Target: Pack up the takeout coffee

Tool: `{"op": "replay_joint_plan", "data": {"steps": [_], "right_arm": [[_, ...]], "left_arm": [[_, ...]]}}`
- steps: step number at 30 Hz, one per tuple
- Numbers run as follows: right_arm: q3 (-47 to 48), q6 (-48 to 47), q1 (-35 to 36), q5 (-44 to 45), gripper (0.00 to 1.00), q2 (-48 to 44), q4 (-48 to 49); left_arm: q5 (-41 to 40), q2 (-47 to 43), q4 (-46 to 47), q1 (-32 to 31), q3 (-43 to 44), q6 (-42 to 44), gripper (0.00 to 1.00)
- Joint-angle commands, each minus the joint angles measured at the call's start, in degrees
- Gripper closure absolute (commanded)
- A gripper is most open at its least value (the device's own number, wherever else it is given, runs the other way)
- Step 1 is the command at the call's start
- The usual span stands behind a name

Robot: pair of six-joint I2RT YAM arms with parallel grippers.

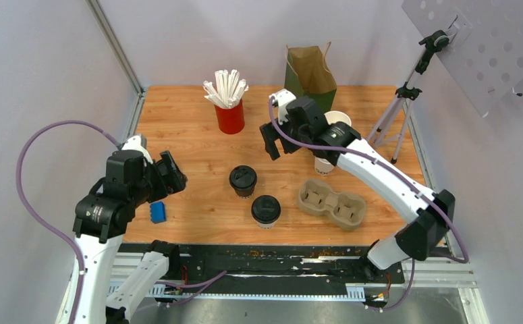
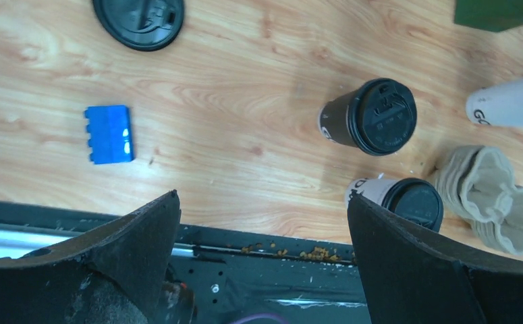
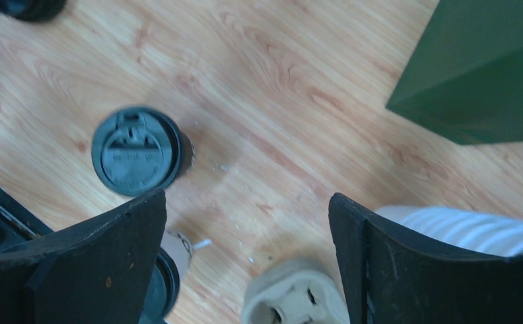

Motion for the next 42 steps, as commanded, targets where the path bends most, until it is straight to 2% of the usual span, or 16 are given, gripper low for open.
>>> {"op": "replay_joint_plan", "data": {"steps": [1,6,8,16,20,24,27,31,37,42], "right_arm": [[10.72,5.25,0.22,1.39,0.11,4.58,5.56],[16.19,-1.04,-0.03,7.88,0.1,9.71,8.4],[19.44,-5.48,-0.8,8.68,0.1,12.14,8.15],[39.38,-13.19,-9.62,7.33,0.15,24.27,-1.51],[45.23,-18.0,-13.26,1.1,0.2,28.71,-3.97],[45.38,-18.62,-15.57,1.85,0.29,30.58,-4.08],[47.42,-20.68,-15.96,1.36,0.34,32.84,-6.36],[45.55,-20.71,-16.72,2.23,0.43,32.39,-5.38],[46.97,-19.46,-17.02,3.06,0.67,33.91,-8.21],[46.65,-16.38,-17.02,0.24,0.86,33.12,-8.09]], "left_arm": [[-6.17,5.43,-11.12,0.04,7.91,-1.76,0.0],[-10.57,3.02,-4.1,0.09,1.17,6.04,0.0],[-10.44,1.64,-3.0,0.12,0.52,6.29,0.0],[5.42,0.96,-0.76,-0.14,-1.97,4.98,0.0],[7.23,-1.19,-0.04,-0.14,-4.19,5.57,0.04],[8.22,-2.46,1.76,-0.75,-7.01,5.31,0.06],[10.88,-0.96,2.3,-1.05,-6.28,4.74,0.1],[11.9,1.21,2.96,-2.16,-4.53,4.69,0.13],[11.81,1.17,1.37,-2.34,-3.71,5.1,0.16],[10.39,0.77,-0.44,-2.33,-2.73,6.09,0.16]]}}
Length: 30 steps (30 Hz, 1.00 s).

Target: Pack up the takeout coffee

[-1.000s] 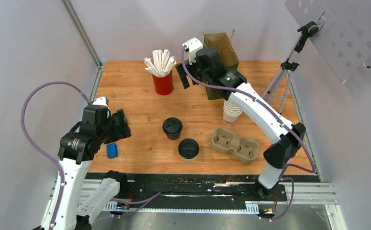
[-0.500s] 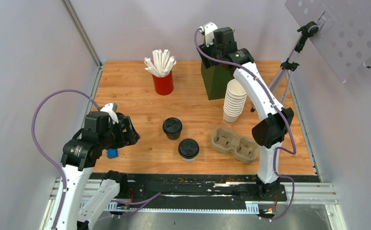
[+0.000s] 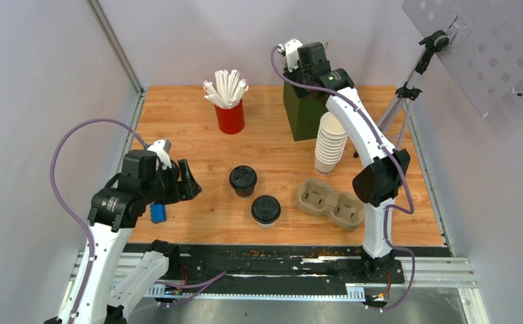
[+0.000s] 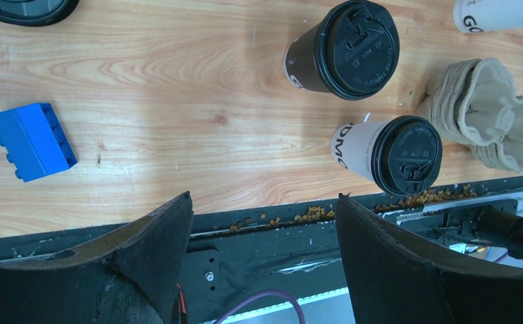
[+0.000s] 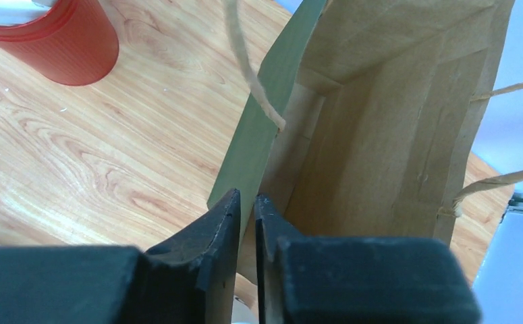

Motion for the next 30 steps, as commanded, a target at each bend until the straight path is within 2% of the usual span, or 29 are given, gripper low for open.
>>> {"op": "replay_joint_plan", "data": {"steps": [1,4,9,12,15,23,30], "right_arm": [[2.16,3.44,-0.31,-2.55,0.9,-0.34,-0.32],[2.42,6.66,-0.3,-3.86,1.0,-0.97,-0.86],[2.41,12.18,-0.1,-8.34,1.0,-2.64,-0.87],[0.21,9.84,0.95,-10.36,1.0,-4.38,-0.39],[-2.86,6.69,2.64,-8.39,1.0,-6.23,-0.06],[-5.01,5.26,5.27,-6.05,1.0,-8.87,-2.1],[-11.87,4.88,6.97,-5.28,1.0,-13.32,-0.5]], "left_arm": [[-0.44,-0.87,-0.95,-0.31,2.67,1.36,0.16],[-0.66,-0.77,-0.91,-0.29,2.89,1.36,0.16],[-0.51,-0.27,0.56,-0.3,2.74,1.13,0.16],[-0.48,-0.15,0.97,-0.31,2.59,1.19,0.15],[-0.48,-0.17,1.15,-0.31,2.41,1.18,0.15],[-0.44,0.6,1.72,-0.39,2.8,1.19,0.15],[0.06,1.09,1.87,-0.55,3.16,1.05,0.14]]}}
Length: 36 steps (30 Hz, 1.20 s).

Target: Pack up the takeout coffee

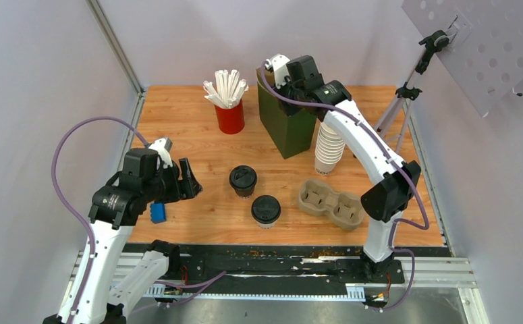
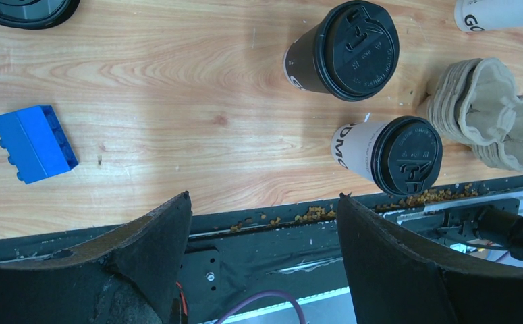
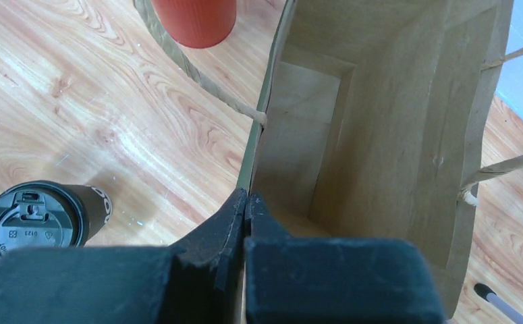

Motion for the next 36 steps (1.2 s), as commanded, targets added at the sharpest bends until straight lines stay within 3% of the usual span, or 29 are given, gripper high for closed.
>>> {"op": "replay_joint_plan", "data": {"steps": [1,12,26,36], "right_arm": [[-2.3,-0.18,0.86,0.52,1.0,-4.89,1.03],[-12.21,-9.29,6.16,-0.87,1.0,-13.02,4.42],[-20.18,-16.16,7.54,-11.13,1.0,-18.41,7.56],[-32.52,-28.66,10.18,-19.71,1.0,-25.63,18.13]], "left_arm": [[0.36,0.27,1.99,-0.3,2.36,0.8,0.14],[-0.02,0.55,1.56,-0.4,3.04,0.78,0.12],[-1.72,5.32,2.71,-0.4,5.08,-2.45,0.12],[-8.46,9.56,5.34,-0.4,7.46,-4.5,0.12]]}}
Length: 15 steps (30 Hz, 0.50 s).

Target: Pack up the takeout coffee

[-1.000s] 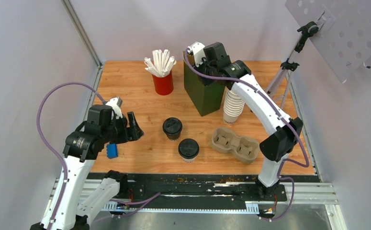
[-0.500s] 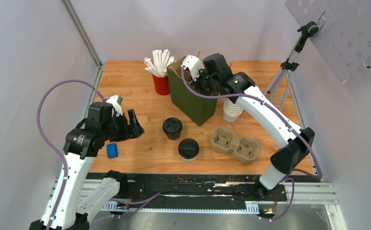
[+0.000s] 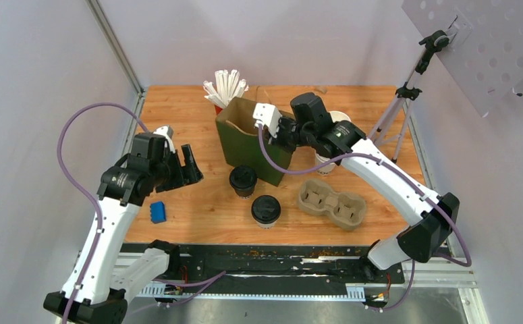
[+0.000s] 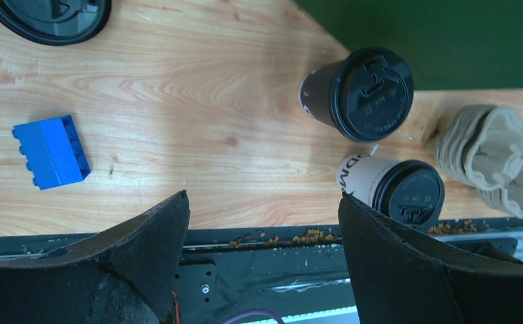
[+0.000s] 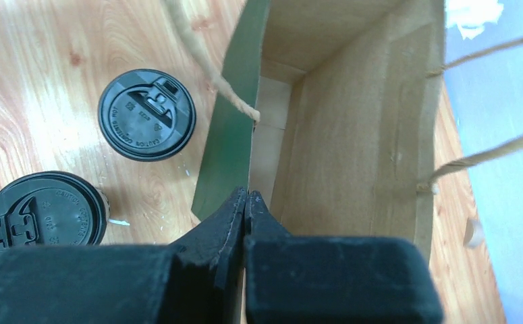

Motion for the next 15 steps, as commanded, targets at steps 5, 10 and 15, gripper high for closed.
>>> {"op": "replay_joint_plan", "data": {"steps": [5,10,15], "right_arm": [[-4.44,-13.14,1.59,-8.11,1.0,-2.98,9.81],[-2.45,-17.86,1.51,-9.03,1.0,-0.68,10.73],[-3.28,-18.62,1.58,-11.61,1.0,-0.26,11.62]], "left_arm": [[-8.63,6.36,4.5,-0.2,9.86,-2.05,0.12],[-12.29,8.94,4.49,1.33,14.1,-3.74,0.13],[-11.46,10.03,7.83,2.7,15.43,-4.33,0.14]]}}
